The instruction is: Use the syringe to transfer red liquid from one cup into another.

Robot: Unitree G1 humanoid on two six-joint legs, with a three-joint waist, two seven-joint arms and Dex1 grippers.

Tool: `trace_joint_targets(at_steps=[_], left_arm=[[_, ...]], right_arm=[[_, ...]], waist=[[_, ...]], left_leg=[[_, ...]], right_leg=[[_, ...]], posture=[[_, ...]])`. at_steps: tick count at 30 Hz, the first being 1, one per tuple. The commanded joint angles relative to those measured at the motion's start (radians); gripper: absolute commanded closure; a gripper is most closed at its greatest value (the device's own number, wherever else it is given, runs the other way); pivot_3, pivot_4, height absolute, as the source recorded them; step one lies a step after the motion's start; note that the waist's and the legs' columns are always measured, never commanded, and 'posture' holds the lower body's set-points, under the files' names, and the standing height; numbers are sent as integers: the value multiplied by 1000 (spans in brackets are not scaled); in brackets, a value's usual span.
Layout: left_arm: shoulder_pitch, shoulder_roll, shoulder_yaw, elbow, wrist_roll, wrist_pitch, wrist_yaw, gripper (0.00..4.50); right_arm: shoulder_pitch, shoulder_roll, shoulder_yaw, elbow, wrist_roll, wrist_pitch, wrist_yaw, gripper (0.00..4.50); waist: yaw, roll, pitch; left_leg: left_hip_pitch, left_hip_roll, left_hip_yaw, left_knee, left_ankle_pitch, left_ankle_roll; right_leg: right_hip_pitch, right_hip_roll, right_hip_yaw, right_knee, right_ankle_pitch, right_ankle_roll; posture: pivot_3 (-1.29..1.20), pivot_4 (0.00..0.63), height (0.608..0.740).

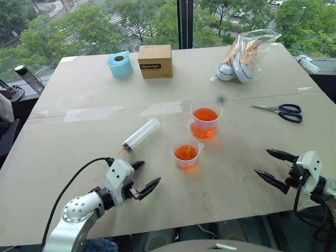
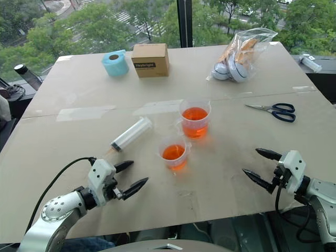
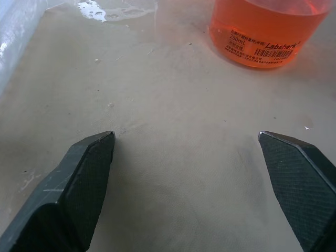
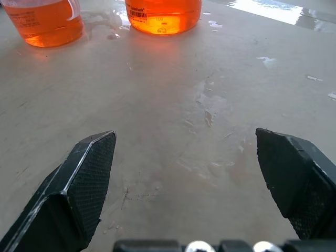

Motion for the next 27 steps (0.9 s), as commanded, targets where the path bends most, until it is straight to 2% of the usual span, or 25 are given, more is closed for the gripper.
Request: trace_joint_targets(at_steps=[1, 3, 7, 12, 15, 18, 20, 24, 27], left_arm=[[8, 33, 11, -25, 15, 70, 18, 38], [-40, 51, 48, -97, -39, 157, 47, 38], [-168, 138, 148, -235, -154, 443, 115, 38], [-427, 354, 216, -221, -360, 807, 69, 38], [-584, 483, 177, -176, -409, 948, 36, 38], [-779, 627, 37, -79, -408, 1041, -50, 38], [-922, 668, -95, -13, -379, 1073, -107, 38], [-1212, 644, -370, 134, -258, 1071, -210, 38], [-1419, 575, -586, 295, -115, 1004, -321, 38]], right_arm=[[-16, -13, -20, -12, 28, -15, 27, 0], [-30, -30, -27, -42, 52, 19, 37, 0], [-67, -71, -39, -185, 158, 141, 30, 0], [-167, -126, -13, -371, 262, 308, -32, 0], [-239, -149, -15, -447, 345, 422, -95, 0], [-326, -156, 4, -518, 410, 512, -166, 0], [-364, -156, 25, -557, 436, 551, -194, 0], [-417, -167, 60, -622, 478, 629, -251, 0], [-460, -200, 83, -662, 479, 702, -312, 0]], waist=[[-3, 0, 0], [-4, -1, 0], [-3, -4, 2], [-1, -5, 3], [-1, -7, 5], [-1, -16, 12], [0, -18, 14], [12, -20, 16], [13, -23, 18]], left_leg=[[0, 0, 0, 0, 0, 0], [0, 0, 0, 0, 0, 0], [-1, 0, -1, 0, 0, 0], [-2, 0, -2, 1, 0, 0], [-3, -1, -2, 0, 1, -2], [-6, -1, -2, 0, 3, -5], [-6, -1, -2, 1, 3, -5], [-6, -2, 0, 1, 3, -5], [-9, -2, 1, 2, 3, -4]], right_leg=[[0, 0, 0, 0, 0, 0], [0, 0, 0, 0, 0, 0], [-1, 0, -1, 1, 0, 0], [-1, 0, -2, 1, 0, 0], [-2, 1, -2, -2, 0, 1], [-4, 3, -2, -1, 0, 1], [-5, 4, -2, 1, 0, 1], [-6, 10, -2, 1, 0, 1], [-8, 11, -2, 2, 0, 2]], posture=[[0, 150, 740], [0, 150, 740], [0, 150, 740], [0, 150, 740], [0, 150, 740], [0, 150, 740], [0, 150, 740], [0, 150, 740], [0, 150, 740]])
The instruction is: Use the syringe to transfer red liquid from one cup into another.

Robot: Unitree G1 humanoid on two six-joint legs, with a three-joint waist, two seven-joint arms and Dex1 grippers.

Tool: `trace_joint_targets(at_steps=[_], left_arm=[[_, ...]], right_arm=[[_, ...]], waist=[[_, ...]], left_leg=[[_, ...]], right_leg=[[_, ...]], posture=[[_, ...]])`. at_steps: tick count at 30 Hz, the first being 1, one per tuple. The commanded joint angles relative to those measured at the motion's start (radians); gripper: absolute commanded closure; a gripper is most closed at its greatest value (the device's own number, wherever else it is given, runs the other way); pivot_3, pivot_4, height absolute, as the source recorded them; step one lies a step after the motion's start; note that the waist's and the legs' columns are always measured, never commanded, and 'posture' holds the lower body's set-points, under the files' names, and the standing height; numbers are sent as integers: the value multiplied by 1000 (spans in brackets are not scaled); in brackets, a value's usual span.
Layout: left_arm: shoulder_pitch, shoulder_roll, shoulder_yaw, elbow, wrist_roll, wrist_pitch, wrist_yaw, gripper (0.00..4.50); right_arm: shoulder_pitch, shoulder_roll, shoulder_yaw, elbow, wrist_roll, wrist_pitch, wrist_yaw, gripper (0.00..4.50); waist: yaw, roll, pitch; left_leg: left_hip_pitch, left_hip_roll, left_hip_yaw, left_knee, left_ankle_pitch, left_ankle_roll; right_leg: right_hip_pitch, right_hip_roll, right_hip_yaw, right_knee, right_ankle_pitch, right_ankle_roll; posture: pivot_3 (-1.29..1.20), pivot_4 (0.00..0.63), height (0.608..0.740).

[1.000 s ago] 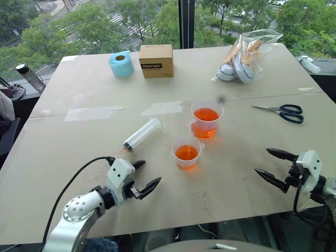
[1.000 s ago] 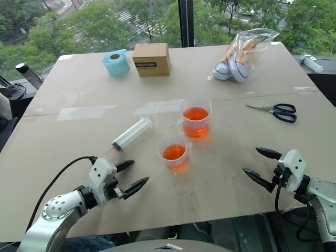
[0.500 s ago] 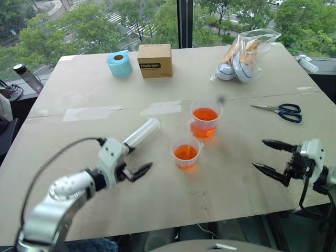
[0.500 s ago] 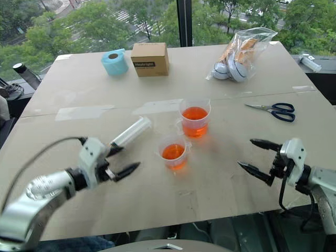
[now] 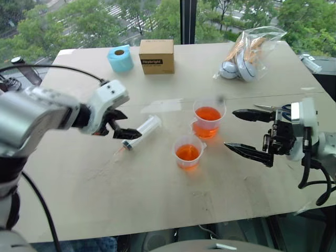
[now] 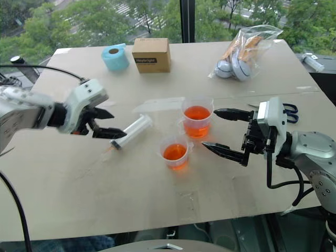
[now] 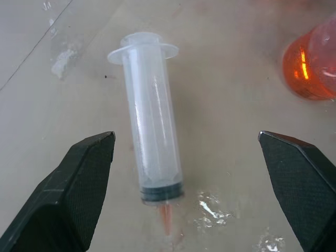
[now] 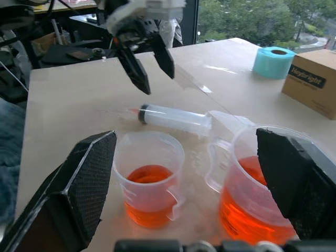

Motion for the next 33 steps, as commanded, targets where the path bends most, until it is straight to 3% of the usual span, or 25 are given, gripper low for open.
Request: trace_joint_targets(at_steps=[1, 6, 11, 28, 32, 33], left_arm=[[-155, -52, -177, 147, 156, -91, -114, 38], [-256, -151, -341, 325, 307, -187, -228, 38], [-301, -243, -393, 469, 403, -261, -303, 38], [-318, -415, -410, 647, 638, -317, -371, 38], [-327, -444, -405, 693, 666, -313, -382, 1148], [-329, -449, -406, 698, 667, -309, -393, 1743]], right_arm=[[-46, -36, 2, -63, 18, 69, -74, 0], [-110, -28, 0, -96, 85, 139, -177, 0], [-147, -47, 0, -105, 140, 212, -243, 0], [-153, -47, 12, -102, 158, 241, -269, 0], [-164, -42, 27, -92, 149, 236, -260, 0], [-166, -42, 30, -89, 147, 235, -259, 0]], waist=[[0, -1, 1], [-4, -2, 1], [-2, -3, 2], [-3, -3, 2], [-2, -3, 2], [-2, -3, 2]], left_leg=[[-1, 0, 0, 1, 0, 0], [-11, 0, -2, 7, 0, 0], [-12, 0, -2, 8, 0, 0], [-13, 1, -4, 11, -1, 1], [-13, 0, -4, 11, -1, 1], [-14, 0, -4, 11, -1, 1]], right_leg=[[0, 0, 0, 1, 0, 1], [-8, 1, -1, 2, 0, 1], [-9, 0, -2, 2, 0, 1], [-8, -1, -1, 3, 0, 1], [-8, -1, -1, 3, 0, 1], [-8, -1, -1, 3, 0, 1]], posture=[[0, 150, 740], [0, 150, 740], [0, 150, 740], [0, 150, 740], [0, 150, 740], [0, 150, 740]])
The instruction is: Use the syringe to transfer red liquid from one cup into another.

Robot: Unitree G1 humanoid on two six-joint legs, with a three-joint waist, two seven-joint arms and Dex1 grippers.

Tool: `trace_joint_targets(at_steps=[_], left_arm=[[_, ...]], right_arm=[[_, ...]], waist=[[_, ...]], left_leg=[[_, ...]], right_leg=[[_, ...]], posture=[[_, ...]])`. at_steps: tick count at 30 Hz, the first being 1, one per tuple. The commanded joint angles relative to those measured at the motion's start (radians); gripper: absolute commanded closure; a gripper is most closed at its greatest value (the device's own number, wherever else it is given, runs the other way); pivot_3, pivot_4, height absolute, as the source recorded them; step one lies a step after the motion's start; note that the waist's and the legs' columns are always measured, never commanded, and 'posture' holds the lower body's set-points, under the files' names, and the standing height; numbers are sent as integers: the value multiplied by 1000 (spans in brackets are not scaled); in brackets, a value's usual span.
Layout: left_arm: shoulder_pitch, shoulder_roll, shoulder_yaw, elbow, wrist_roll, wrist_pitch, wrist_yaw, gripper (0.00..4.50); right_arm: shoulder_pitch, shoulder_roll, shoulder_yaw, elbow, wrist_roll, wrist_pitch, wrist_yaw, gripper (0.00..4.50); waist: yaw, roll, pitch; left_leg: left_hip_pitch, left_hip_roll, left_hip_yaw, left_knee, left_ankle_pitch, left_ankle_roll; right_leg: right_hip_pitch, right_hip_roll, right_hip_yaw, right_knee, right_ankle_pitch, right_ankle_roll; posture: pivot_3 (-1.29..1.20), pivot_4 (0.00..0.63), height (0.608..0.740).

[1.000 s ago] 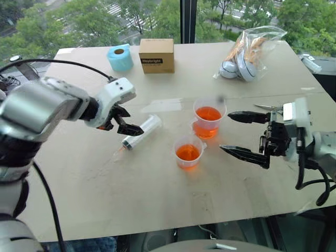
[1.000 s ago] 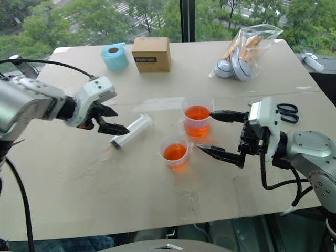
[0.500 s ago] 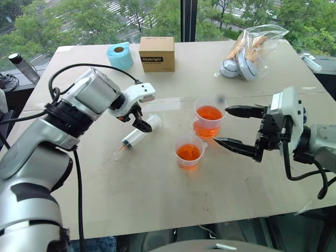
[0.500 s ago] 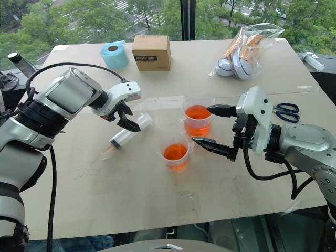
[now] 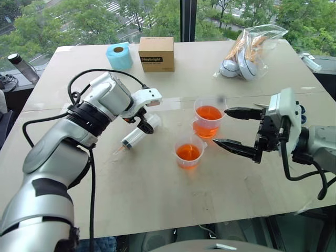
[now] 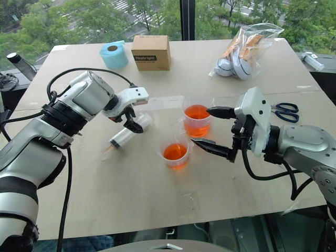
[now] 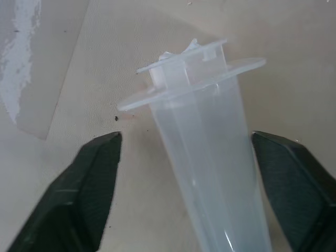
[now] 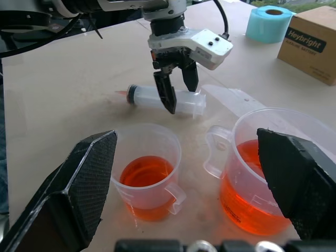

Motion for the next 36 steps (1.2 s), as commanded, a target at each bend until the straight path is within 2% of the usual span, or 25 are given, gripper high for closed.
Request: trace_joint_targets(at_steps=[1, 3, 10, 14, 19, 22, 26, 28, 32, 36], left_arm=[[-37, -4, 18, 17, 31, 4, -23, 2187], [-34, -9, 21, 25, 42, -4, -22, 3010], [-30, -8, 54, 30, 49, -21, -28, 3010], [-61, 14, 150, 9, 8, -27, -39, 3010], [-54, 84, 326, -90, -97, 33, -74, 3010], [-7, 104, 525, -202, -235, 59, -76, 3010], [50, 12, 845, -338, -436, 92, 28, 3010], [92, -37, 944, -425, -508, 56, 77, 3010], [124, -119, 1011, -527, -580, 28, 193, 3010], [140, -220, 1008, -560, -600, -72, 306, 3010]], right_arm=[[-24, -1, -5, -9, -11, -19, 7, 0], [-25, -3, -3, -6, -14, -20, 10, 0], [-30, -5, -10, 0, -15, -10, 9, 0], [-38, 1, -25, 12, 4, -7, -3, 0], [-71, 36, -58, 50, 75, -10, -50, 0], [-133, 89, -71, 98, 149, -12, -123, 0], [-223, 140, -84, 177, 212, -13, -187, 0], [-277, 157, -90, 220, 233, -15, -210, 0], [-372, 168, -103, 305, 245, -22, -221, 0], [-480, 187, -122, 396, 247, -32, -240, 0]], waist=[[0, 0, 0], [0, 0, 0], [0, 0, 0], [0, 0, 0], [-3, 0, 0], [-13, 0, 0], [-16, 0, 0], [-18, 0, 0], [-22, 0, 0], [-22, 0, 0]], left_leg=[[0, 0, 0, 0, 0, 0], [0, 0, 0, 0, 0, 0], [0, 0, 0, 0, 0, 0], [0, 0, 0, 0, 0, 0], [0, 0, 0, 0, 0, 0], [0, 0, 0, 1, 0, 0], [0, 1, -2, 2, 0, -1], [0, 1, -2, 3, 0, -1], [0, 0, -1, 3, 0, -1], [0, 0, -1, 3, 0, -1]], right_leg=[[0, 0, 0, 0, 0, 0], [0, 0, 0, 0, 0, 0], [0, 0, 0, 0, 0, 0], [0, 0, 0, 0, 0, 0], [0, -1, 0, 0, 0, 0], [0, -1, 0, 1, 0, 0], [0, -6, -1, 1, 0, 0], [1, -7, -2, 1, 0, 0], [1, -7, -1, 2, 0, 0], [1, -7, -1, 2, 0, 0]], posture=[[0, 150, 740], [0, 150, 740], [0, 150, 740], [0, 150, 740], [0, 150, 740], [0, 150, 740], [0, 150, 740], [0, 150, 740], [0, 150, 740], [0, 150, 740]])
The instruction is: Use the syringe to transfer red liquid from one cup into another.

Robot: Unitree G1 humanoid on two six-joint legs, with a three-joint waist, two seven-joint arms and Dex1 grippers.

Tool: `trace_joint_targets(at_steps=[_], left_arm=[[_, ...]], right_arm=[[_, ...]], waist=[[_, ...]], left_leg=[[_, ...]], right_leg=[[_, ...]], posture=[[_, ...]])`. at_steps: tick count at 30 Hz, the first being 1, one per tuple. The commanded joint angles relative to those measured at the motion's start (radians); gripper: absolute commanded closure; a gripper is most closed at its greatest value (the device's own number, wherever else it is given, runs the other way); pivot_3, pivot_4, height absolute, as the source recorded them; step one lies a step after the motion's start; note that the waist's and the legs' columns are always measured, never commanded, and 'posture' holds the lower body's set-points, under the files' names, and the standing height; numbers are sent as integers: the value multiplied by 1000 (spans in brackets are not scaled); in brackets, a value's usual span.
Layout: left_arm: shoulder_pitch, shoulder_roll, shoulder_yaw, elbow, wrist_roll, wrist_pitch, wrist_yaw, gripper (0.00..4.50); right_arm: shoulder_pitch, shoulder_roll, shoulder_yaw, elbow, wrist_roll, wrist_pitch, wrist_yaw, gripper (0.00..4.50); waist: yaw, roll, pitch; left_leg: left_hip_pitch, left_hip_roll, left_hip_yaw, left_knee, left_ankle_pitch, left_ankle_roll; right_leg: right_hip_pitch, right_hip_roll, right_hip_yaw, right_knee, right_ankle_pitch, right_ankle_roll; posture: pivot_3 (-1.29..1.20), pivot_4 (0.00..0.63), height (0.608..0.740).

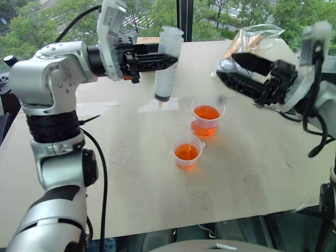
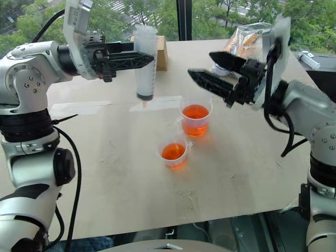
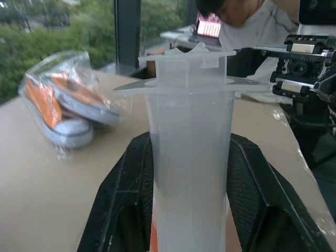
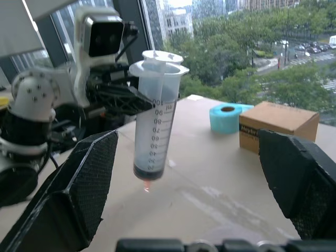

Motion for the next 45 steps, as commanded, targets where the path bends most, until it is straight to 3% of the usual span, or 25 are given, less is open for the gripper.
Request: trace_joint_targets(at_steps=[1, 6, 19, 24, 33, 45], left_arm=[[-4, -67, 25, -48, -28, -110, 99, 3010], [25, -205, -62, -12, 32, -332, 170, 3010], [230, -332, -206, -2, 85, -558, 262, 3010], [287, -345, -271, 42, 152, -683, 248, 3010], [306, -384, -277, 81, 159, -750, 282, 3010], [311, -385, -289, 97, 166, -764, 276, 3010]], right_arm=[[-82, 11, -48, 44, 17, -28, -13, 0], [-138, 21, -27, 82, -21, -30, -6, 0], [-59, 43, -7, 0, -151, -34, 10, 0], [-28, 5, 34, -6, -243, -29, 46, 0], [10, 36, 133, -19, -333, 16, 49, 0], [-29, 99, 104, 3, -327, 60, 36, 0]], waist=[[-1, 0, 0], [3, 0, 0], [-1, 1, 0], [1, 1, -1], [-1, 1, -1], [-1, 1, -1]], left_leg=[[0, 0, 0, 0, 0, 0], [0, 0, 1, 0, 0, 0], [1, 0, 2, -1, 0, 0], [1, 0, 2, -1, 0, 0], [1, 0, 2, -1, 0, 0], [1, 0, 1, -1, 0, 0]], right_leg=[[0, 0, 0, 0, 0, 0], [0, 0, 0, 4, 0, 0], [-1, -1, 2, 7, 0, 0], [-1, 0, 1, 7, 0, 0], [-1, 0, 1, 6, 0, 0], [-1, 0, 1, 4, 0, 0]], posture=[[0, 150, 740], [0, 150, 740], [0, 150, 740], [0, 150, 740], [0, 150, 740], [0, 150, 740]])
